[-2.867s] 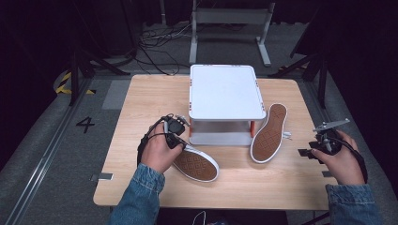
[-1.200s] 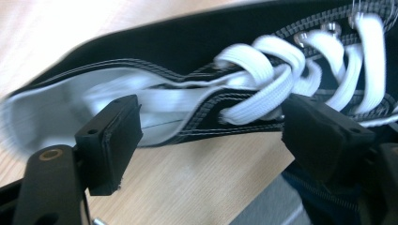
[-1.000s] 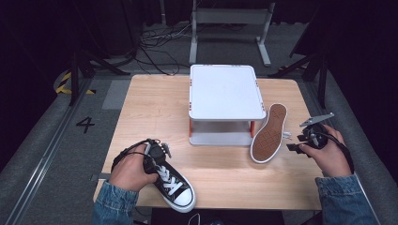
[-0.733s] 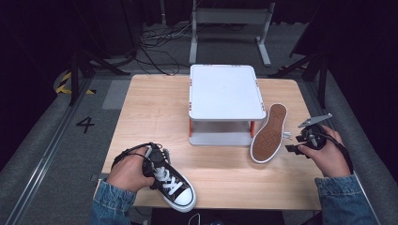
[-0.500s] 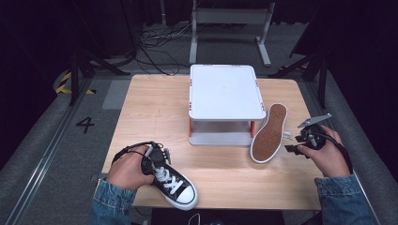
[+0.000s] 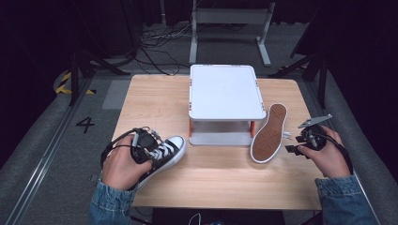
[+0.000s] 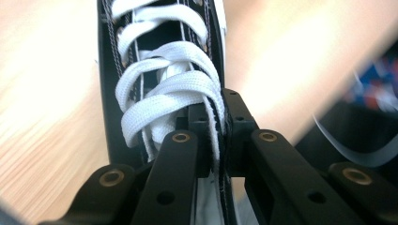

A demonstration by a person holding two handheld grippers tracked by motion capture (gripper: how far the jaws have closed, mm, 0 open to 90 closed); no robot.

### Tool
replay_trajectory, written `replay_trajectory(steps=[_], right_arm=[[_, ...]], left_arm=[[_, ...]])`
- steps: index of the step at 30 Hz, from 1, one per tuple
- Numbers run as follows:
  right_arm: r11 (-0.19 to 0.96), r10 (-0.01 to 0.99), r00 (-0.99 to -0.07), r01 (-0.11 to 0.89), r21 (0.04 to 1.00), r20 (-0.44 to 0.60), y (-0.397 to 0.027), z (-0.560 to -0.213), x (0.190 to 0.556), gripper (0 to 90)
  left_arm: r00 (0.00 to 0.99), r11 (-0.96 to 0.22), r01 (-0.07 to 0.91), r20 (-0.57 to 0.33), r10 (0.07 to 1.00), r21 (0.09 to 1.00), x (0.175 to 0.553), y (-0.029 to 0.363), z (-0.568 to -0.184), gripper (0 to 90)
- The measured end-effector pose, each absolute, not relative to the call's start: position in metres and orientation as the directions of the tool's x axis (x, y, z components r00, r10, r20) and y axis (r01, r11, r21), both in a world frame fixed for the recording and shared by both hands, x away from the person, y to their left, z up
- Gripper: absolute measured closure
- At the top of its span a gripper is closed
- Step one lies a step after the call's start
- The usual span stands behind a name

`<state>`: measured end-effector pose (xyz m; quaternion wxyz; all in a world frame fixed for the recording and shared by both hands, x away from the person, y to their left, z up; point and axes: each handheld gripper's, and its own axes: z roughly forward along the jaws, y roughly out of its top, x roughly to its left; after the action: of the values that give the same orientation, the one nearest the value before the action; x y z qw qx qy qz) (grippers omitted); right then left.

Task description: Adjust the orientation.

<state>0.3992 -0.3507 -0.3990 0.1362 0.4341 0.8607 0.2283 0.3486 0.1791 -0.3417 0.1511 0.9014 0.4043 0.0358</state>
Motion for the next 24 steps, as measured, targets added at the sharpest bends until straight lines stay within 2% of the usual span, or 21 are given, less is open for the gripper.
replay_trajectory(steps=[4,9,16,24], right_arm=[[0.514,0.814,-0.58,0.691,0.508,-0.035,-0.351,-0.401,0.397,37.3],[0.511,0.818,-0.574,0.698,0.501,-0.034,-0.352,-0.403,0.396,37.3],[0.504,0.823,-0.567,0.704,0.5,-0.031,-0.355,-0.406,0.395,37.3],[0.5,0.825,-0.564,0.705,0.503,-0.029,-0.357,-0.406,0.394,37.3]], left_arm=[[0.59,-0.543,0.76,-0.028,0.807,0.357,0.364,0.187,-0.345,84.8],[0.547,-0.495,0.778,-0.03,0.836,0.387,0.382,0.183,-0.352,84.7],[0.47,-0.437,0.828,-0.012,0.882,0.35,0.411,0.167,-0.376,84.6],[0.564,-0.521,0.806,-0.099,0.82,0.281,0.41,0.143,-0.385,83.9]])
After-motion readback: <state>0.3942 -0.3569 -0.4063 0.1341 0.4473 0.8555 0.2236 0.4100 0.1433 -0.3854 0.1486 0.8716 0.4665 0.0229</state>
